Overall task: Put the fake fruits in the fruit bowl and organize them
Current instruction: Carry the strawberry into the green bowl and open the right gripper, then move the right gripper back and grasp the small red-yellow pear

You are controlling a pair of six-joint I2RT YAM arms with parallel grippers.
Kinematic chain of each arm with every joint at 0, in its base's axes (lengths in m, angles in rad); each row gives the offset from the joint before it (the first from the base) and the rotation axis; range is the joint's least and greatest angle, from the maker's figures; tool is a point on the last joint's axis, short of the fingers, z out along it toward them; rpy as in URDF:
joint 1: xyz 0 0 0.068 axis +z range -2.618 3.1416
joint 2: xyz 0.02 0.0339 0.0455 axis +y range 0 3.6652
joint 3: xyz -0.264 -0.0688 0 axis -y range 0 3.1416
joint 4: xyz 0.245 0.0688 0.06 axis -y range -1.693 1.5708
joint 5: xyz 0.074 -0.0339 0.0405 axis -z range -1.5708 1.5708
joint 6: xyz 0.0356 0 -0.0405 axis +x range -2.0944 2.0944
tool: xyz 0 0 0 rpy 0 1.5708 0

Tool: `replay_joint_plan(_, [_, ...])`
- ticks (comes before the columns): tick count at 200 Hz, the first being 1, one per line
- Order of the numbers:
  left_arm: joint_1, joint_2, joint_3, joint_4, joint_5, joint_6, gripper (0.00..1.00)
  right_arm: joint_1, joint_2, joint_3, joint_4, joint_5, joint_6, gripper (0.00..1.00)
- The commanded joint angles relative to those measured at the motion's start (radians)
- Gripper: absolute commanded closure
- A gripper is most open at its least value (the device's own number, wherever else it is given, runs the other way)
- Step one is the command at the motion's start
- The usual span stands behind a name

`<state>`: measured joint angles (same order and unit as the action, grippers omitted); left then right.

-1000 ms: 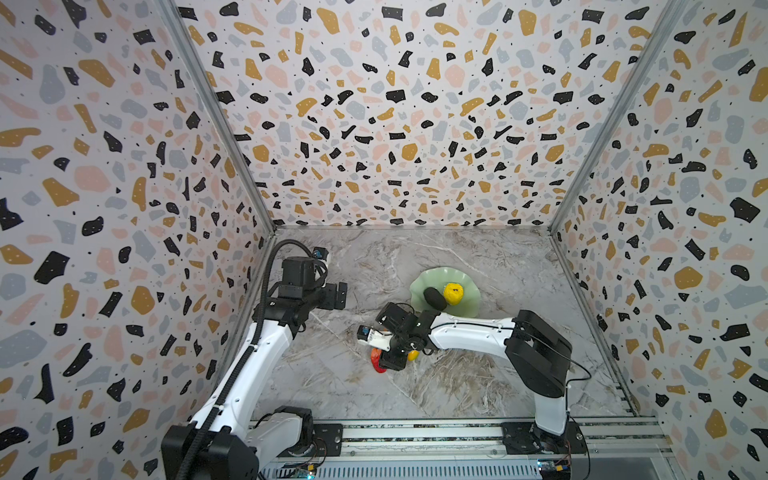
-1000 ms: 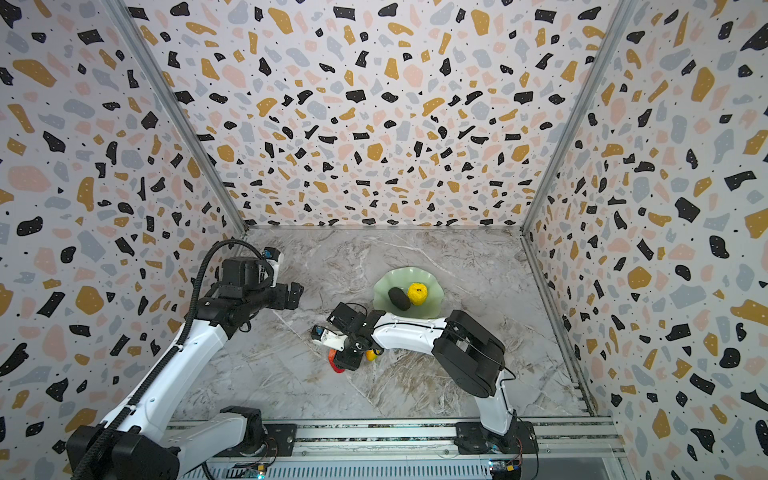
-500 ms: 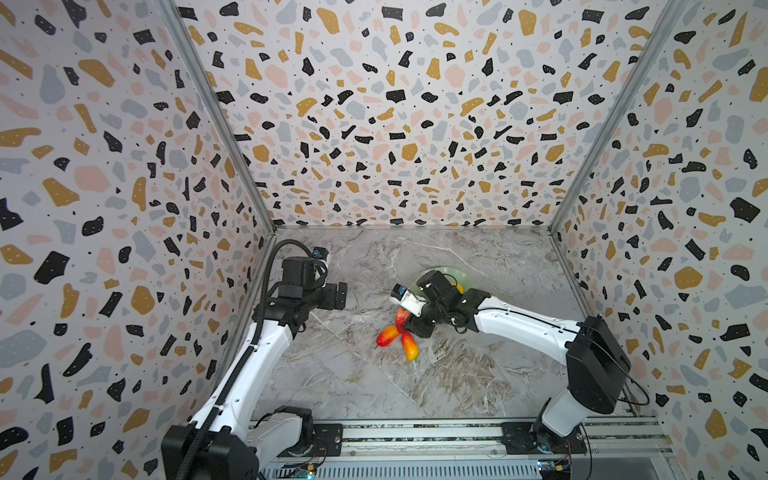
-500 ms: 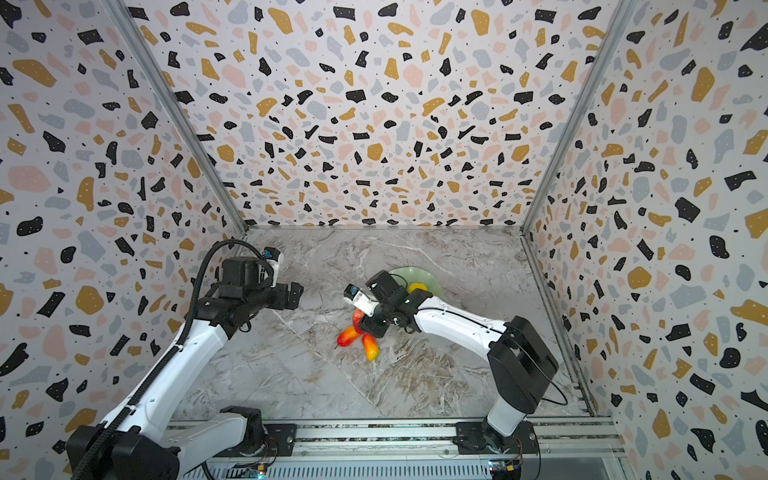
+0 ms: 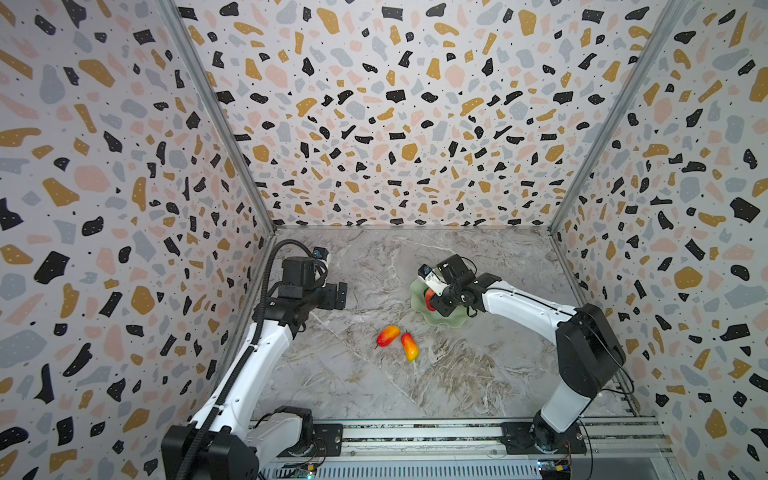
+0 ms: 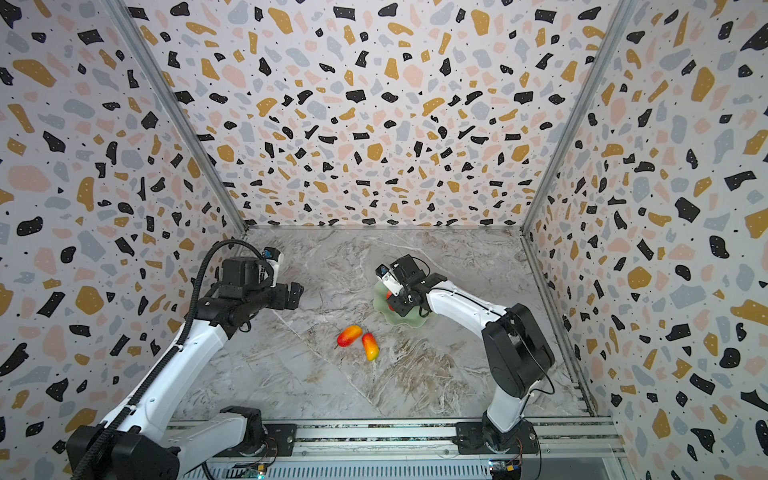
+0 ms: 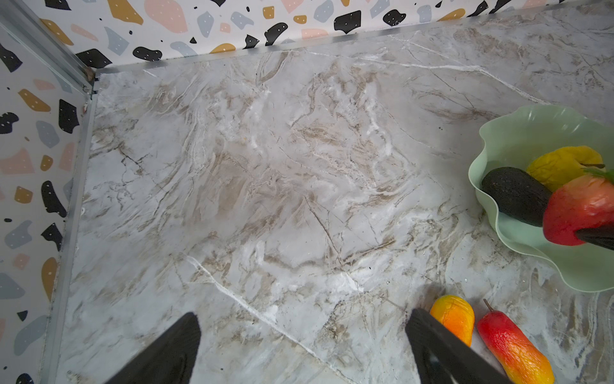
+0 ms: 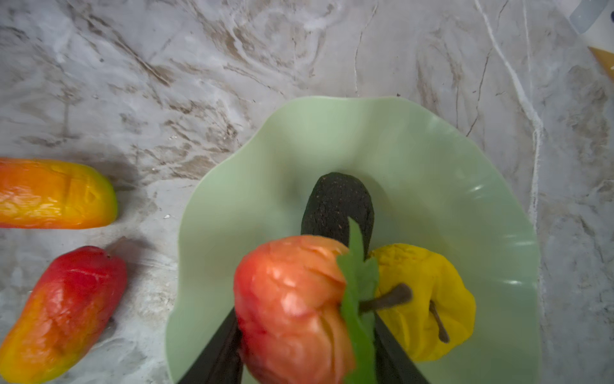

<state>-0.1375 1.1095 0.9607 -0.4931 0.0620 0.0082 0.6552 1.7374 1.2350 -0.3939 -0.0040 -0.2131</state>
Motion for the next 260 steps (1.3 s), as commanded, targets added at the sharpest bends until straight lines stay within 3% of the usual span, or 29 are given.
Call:
replay_joint_plan(1, [0.003, 0.003, -0.01, 0.012, 0.001, 0.01, 0.0, 0.0, 0.012, 0.051, -0.043, 0.025, -0.027, 0.81])
replay_joint_plan(33, [0.003, 0.003, -0.01, 0.013, 0.001, 0.009, 0.01, 0.006, 0.051, 0.081, -0.053, 0.035, -0.035, 0.7])
replay_joint_plan(76, [0.003, 0.003, -0.008, 0.012, 0.001, 0.01, 0.01, 0.017, 0.058, 0.112, -0.059, 0.038, -0.039, 0.42])
replay_joint_plan(144, [0.003, 0.003, -0.008, 0.012, 0.003, 0.01, 0.0, 0.034, 0.028, 0.17, -0.099, 0.073, -0.056, 0.18])
replay_joint_plan(181, [0.003, 0.003, -0.008, 0.011, 0.004, 0.01, 0.0, 0.095, -0.012, 0.182, -0.112, 0.048, -0.095, 0.11])
replay_joint_plan(225, [0.003, 0.001, -0.008, 0.011, 0.001, 0.01, 0.01, 0.268, -0.074, 0.079, -0.038, -0.144, -0.246, 0.06])
replay_joint_plan(260, [0.003, 0.0, -0.01, 0.011, 0.001, 0.01, 0.0, 0.319, -0.003, 0.062, -0.004, -0.22, -0.308, 0.03])
